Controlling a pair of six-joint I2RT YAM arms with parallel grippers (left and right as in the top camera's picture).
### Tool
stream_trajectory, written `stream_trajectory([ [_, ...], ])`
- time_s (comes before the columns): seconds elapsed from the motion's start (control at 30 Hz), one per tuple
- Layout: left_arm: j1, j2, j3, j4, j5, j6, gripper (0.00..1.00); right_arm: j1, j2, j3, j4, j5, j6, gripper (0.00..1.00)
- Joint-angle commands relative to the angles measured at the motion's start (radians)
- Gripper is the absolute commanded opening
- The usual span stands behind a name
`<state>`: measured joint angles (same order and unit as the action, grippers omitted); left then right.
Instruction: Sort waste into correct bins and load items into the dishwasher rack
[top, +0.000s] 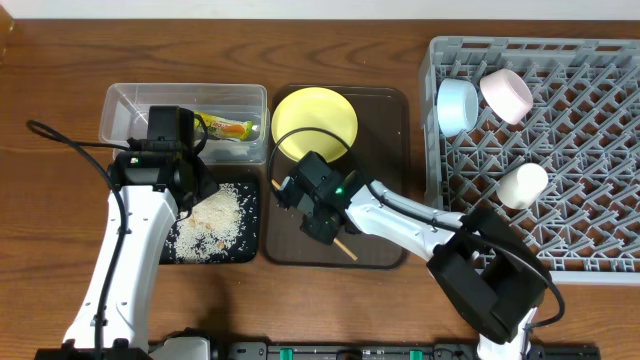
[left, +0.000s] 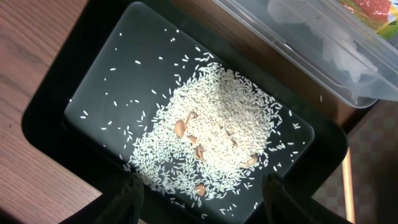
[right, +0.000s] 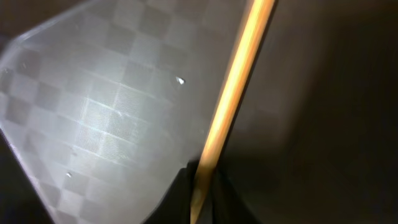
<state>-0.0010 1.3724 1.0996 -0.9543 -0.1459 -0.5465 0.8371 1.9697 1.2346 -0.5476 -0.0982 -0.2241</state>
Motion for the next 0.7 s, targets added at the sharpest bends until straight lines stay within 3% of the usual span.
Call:
stream_trajectory([
  [0.0,0.005,-0.014,0.004,-0.002,-0.02,-0.006,0.64,0.004,0.023,0.0,-0.016,0.051,0.002,0.01],
  [0.3,0.005,-0.014,0.004,-0.003,-0.02,-0.006,0.64,-0.031,-0.033,0.003,-0.049,0.054,0.075,0.01],
  [0.5,0.005,-0.014,0.004,-0.002,-0.02,-0.006,0.64,-0.109,-0.207,0.003,-0.047,0.074,0.09,0.01],
  [0.67,0.005,-0.014,0.004,-0.002,-0.02,-0.006,0.64,-0.222,-0.349,0.003,-0.048,0.15,0.211,0.01],
])
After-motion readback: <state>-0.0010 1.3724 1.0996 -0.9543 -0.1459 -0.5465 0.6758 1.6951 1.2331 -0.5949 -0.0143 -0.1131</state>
